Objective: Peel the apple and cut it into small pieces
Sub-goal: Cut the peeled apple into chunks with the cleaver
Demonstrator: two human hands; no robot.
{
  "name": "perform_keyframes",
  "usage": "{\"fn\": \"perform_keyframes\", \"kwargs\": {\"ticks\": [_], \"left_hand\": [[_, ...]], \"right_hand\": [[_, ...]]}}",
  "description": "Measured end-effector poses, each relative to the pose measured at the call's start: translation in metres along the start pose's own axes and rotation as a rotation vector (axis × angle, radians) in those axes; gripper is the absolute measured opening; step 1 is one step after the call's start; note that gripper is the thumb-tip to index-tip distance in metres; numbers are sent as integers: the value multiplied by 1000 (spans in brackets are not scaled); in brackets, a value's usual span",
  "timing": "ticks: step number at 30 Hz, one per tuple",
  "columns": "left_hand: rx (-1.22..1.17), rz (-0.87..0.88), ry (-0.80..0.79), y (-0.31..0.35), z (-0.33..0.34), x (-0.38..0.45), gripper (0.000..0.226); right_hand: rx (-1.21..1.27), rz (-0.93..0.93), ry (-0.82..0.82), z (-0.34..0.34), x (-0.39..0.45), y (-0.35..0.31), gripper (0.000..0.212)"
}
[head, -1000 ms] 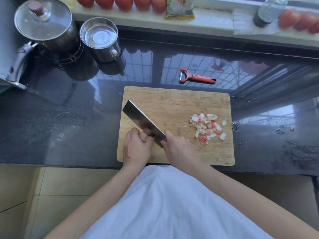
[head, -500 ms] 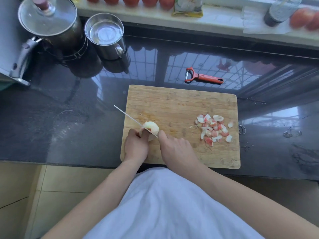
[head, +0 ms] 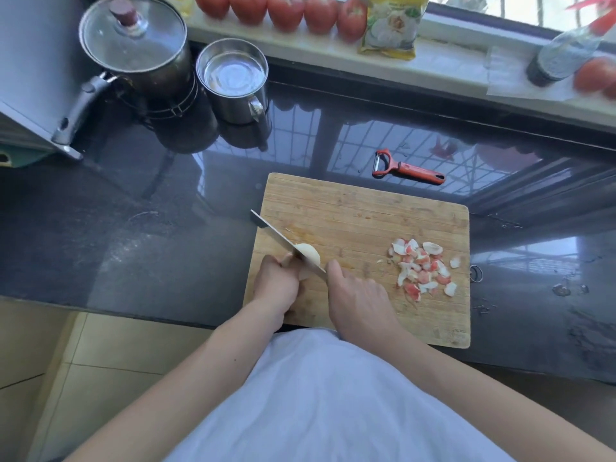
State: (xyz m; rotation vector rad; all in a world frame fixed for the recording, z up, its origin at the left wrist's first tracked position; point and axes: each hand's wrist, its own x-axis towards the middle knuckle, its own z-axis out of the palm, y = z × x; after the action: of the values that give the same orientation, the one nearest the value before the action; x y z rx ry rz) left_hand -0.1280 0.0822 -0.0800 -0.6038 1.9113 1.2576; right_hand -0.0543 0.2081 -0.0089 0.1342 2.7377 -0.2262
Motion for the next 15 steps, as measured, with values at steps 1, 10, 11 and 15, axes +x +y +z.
{"fn": "perform_keyframes", "kwargs": {"ticks": [1,10,11,15], "left_hand": [[-23,-12,-1,0,0,1,48],[186,430,209,-14,-9,-17,26],[195,485,183,-19,-10,-14,31],[157,578,133,-12,-12,-4,39]], "right_hand": [[17,-1,-10,0,2,0,25],[260,110,-57,-21,33,3,10],[297,127,-65,-24,38,5,6],[417,186,-119,-33,57,19,5]]}}
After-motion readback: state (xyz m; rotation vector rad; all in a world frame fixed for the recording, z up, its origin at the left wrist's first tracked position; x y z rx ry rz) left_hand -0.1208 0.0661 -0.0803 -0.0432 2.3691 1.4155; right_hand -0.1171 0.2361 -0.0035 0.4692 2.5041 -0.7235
